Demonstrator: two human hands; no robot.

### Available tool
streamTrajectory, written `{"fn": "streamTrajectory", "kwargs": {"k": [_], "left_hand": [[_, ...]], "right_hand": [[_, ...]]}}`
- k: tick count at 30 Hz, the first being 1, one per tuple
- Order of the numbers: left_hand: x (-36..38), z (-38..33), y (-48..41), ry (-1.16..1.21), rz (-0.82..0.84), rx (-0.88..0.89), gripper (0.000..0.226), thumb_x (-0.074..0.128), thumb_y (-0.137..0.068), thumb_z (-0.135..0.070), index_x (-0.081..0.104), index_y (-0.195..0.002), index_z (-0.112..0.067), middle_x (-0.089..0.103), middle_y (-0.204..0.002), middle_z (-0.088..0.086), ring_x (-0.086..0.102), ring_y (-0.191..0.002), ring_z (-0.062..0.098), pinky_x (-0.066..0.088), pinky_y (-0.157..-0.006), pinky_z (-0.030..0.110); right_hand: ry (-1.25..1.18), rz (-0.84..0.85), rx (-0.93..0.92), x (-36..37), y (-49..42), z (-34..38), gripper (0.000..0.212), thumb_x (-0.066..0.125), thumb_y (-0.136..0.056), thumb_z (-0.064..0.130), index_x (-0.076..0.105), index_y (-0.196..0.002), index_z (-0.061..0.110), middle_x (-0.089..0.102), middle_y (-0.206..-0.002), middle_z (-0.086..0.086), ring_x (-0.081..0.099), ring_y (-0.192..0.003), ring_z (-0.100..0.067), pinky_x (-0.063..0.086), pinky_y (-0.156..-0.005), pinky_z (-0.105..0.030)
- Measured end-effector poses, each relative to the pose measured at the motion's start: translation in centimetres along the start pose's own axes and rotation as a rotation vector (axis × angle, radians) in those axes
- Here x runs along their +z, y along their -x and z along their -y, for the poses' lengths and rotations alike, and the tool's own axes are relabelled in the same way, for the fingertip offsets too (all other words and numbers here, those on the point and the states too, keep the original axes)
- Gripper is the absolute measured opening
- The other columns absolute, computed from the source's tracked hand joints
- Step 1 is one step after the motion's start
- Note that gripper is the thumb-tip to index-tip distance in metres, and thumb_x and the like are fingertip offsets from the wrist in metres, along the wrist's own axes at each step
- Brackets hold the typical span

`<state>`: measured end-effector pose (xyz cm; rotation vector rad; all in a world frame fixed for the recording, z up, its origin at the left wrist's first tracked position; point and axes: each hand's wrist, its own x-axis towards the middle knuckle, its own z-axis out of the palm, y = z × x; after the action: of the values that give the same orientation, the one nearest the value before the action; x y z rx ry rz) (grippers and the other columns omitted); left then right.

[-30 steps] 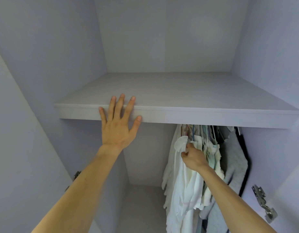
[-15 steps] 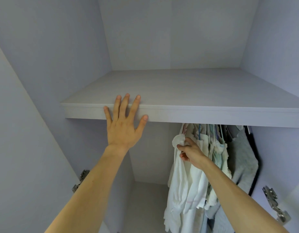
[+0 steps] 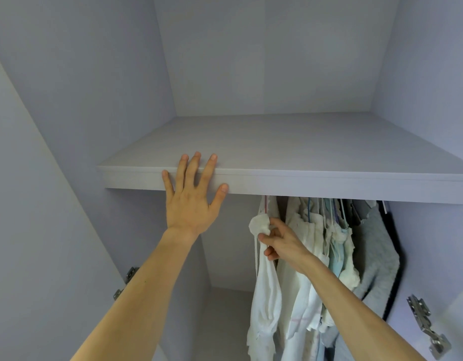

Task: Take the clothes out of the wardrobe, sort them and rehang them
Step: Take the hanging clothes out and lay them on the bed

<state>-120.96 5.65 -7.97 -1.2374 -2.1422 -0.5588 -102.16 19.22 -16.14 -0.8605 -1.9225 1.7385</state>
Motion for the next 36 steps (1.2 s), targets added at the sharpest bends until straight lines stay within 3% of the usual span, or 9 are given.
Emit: {"fn": "streamTrajectory", "kwargs": {"k": [6,11,14,18,21,23,29,32,36], "left_hand": [[-0.8,-0.4,0.3,0.045,0.007,-0.009,0.065,0.033,-0.101,-0.059,0.012,-0.158,-0.035,0.014,-0.165,0.000,0.000,-0.154,0.023,0.007,-0.121,0.061],[-0.7,-1.1,5.0,0.290,0.002,-0.083,0.070,0.056,-0.095,-0.029,0.023,-0.157,-0.031,0.010,-0.166,-0.005,0.018,-0.150,0.018,0.020,-0.119,0.042],[1.3,-1.0,11.3,0.483,0.272,-0.310,0.051,0.056,-0.097,-0.025,0.043,-0.146,-0.027,0.041,-0.151,-0.006,0.042,-0.135,0.015,0.038,-0.105,0.026],[2.3,-1.4,17.3,0.815,0.636,-0.728,0.034,0.052,-0.102,-0.023,0.052,-0.136,-0.024,0.061,-0.119,-0.011,0.058,-0.108,0.007,0.041,-0.079,0.006],[2.3,-1.2,20.4,0.963,0.730,-0.942,0.034,0.049,-0.102,-0.020,0.054,-0.135,-0.018,0.070,-0.113,0.001,0.064,-0.097,0.015,0.054,-0.092,0.032],[1.8,-0.7,22.5,1.019,0.705,-1.101,0.035,0.050,-0.100,-0.018,0.055,-0.135,-0.018,0.069,-0.114,0.014,0.067,-0.089,0.022,0.054,-0.091,0.044],[-3.3,1.2,30.4,0.999,0.578,-1.353,0.030,0.045,-0.105,-0.019,0.056,-0.131,-0.030,0.065,-0.109,0.018,0.066,-0.083,0.026,0.060,-0.084,0.041],[-6.7,1.4,35.5,1.030,0.496,-1.416,0.025,0.044,-0.107,-0.026,0.065,-0.117,-0.035,0.059,-0.085,0.007,0.057,-0.069,0.021,0.058,-0.073,0.036],[-11.5,0.7,42.3,0.984,0.290,-1.546,0.024,0.049,-0.104,-0.026,0.071,-0.112,-0.030,0.049,-0.068,-0.006,0.044,-0.050,0.006,0.043,-0.055,0.022]], "right_hand": [[0.093,0.103,0.027,2.6,3.9,-5.1,0.032,0.063,-0.096,0.024,0.050,-0.125,0.029,0.055,-0.110,-0.010,0.066,-0.063,-0.018,0.058,-0.062,-0.030],[0.157,0.190,0.065,4.2,7.0,-8.1,0.036,0.063,-0.096,0.029,0.046,-0.128,0.031,0.057,-0.107,-0.003,0.067,-0.062,-0.015,0.058,-0.061,-0.028],[0.133,0.251,0.093,5.4,8.5,-9.8,0.029,0.063,-0.096,0.024,0.051,-0.122,0.027,0.053,-0.103,-0.004,0.064,-0.057,-0.017,0.055,-0.055,-0.028],[0.128,0.367,0.125,7.9,10.9,-12.5,0.025,0.063,-0.094,0.025,0.054,-0.117,0.029,0.055,-0.101,-0.005,0.064,-0.056,-0.022,0.054,-0.053,-0.032],[0.133,0.474,0.159,10.4,13.2,-14.1,0.022,0.062,-0.095,0.024,0.053,-0.114,0.030,0.054,-0.099,-0.002,0.064,-0.057,-0.023,0.054,-0.054,-0.034],[0.138,0.546,0.180,12.0,14.8,-14.7,0.022,0.061,-0.096,0.022,0.052,-0.114,0.029,0.052,-0.100,-0.003,0.064,-0.057,-0.023,0.055,-0.054,-0.035],[0.232,0.860,0.257,16.2,19.8,-15.9,0.032,0.068,-0.089,0.030,0.055,-0.118,0.035,0.060,-0.104,-0.003,0.069,-0.065,-0.024,0.057,-0.059,-0.031],[0.332,1.015,0.248,18.3,21.4,-15.7,0.026,0.073,-0.085,0.032,0.063,-0.110,0.032,0.067,-0.099,0.001,0.071,-0.070,-0.021,0.056,-0.065,-0.028],[0.419,0.992,0.093,21.2,21.7,-16.1,0.011,0.070,-0.091,0.022,0.065,-0.099,0.027,0.069,-0.096,-0.003,0.070,-0.070,-0.018,0.055,-0.065,-0.030]]}}
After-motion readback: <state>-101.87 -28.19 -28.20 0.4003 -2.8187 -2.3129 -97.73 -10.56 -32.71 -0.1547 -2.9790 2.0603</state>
